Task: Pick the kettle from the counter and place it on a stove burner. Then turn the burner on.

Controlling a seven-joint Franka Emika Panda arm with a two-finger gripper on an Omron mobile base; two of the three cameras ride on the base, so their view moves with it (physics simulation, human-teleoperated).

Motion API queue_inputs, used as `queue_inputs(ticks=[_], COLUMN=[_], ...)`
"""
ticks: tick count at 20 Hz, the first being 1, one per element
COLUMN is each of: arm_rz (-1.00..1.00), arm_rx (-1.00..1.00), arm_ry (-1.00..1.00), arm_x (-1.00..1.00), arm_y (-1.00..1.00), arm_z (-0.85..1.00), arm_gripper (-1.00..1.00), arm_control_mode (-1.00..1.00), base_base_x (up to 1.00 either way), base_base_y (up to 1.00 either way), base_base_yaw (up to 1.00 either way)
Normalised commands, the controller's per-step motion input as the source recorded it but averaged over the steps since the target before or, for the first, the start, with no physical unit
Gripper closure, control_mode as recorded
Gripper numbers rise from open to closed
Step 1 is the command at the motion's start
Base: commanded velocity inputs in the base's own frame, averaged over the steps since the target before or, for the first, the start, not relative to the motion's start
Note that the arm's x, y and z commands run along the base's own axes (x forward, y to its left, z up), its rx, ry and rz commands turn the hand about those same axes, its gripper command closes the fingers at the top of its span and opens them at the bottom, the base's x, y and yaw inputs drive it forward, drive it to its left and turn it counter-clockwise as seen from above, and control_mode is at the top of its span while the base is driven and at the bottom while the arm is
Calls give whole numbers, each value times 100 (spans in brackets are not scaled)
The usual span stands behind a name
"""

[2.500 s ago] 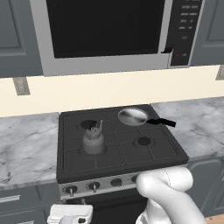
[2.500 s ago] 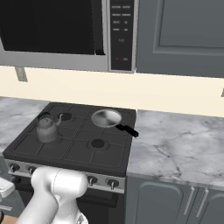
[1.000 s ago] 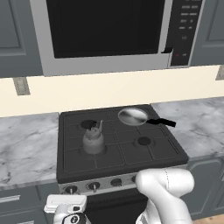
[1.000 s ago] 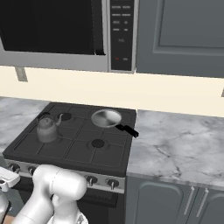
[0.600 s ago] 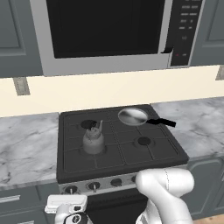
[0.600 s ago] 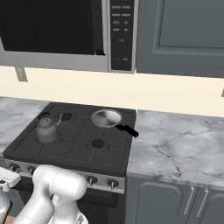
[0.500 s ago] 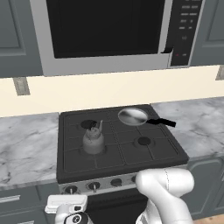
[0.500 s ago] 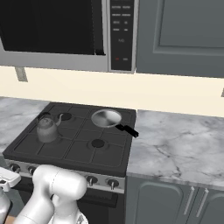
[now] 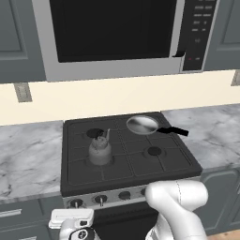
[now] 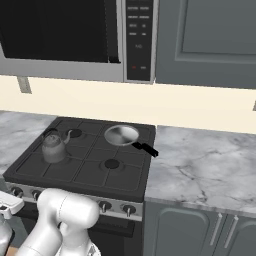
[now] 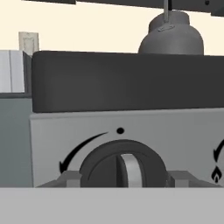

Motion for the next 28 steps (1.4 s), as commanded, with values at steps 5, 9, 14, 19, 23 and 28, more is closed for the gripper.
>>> queue_inputs(ticks=[5, 9, 14, 19, 23, 28], arm_rz=[5, 6, 7, 12, 15, 13], arm_rx=[-14, -11, -11, -12, -15, -7], arm_ry=[1, 1, 2, 9, 14, 22], arm_x=[0, 2, 4, 10, 10, 27], arm_y=[0, 0, 0, 0, 1, 8], arm_z=[3, 21, 22, 22, 21, 19], arm_gripper=[100, 100, 100, 100, 100, 100], arm_control_mode=[-100, -100, -100, -100, -100, -100], base_base_x=[0, 0, 0, 0, 0, 0], base_base_y=[0, 0, 0, 0, 0, 0], base_base_yaw=[0, 0, 0, 0, 0, 0])
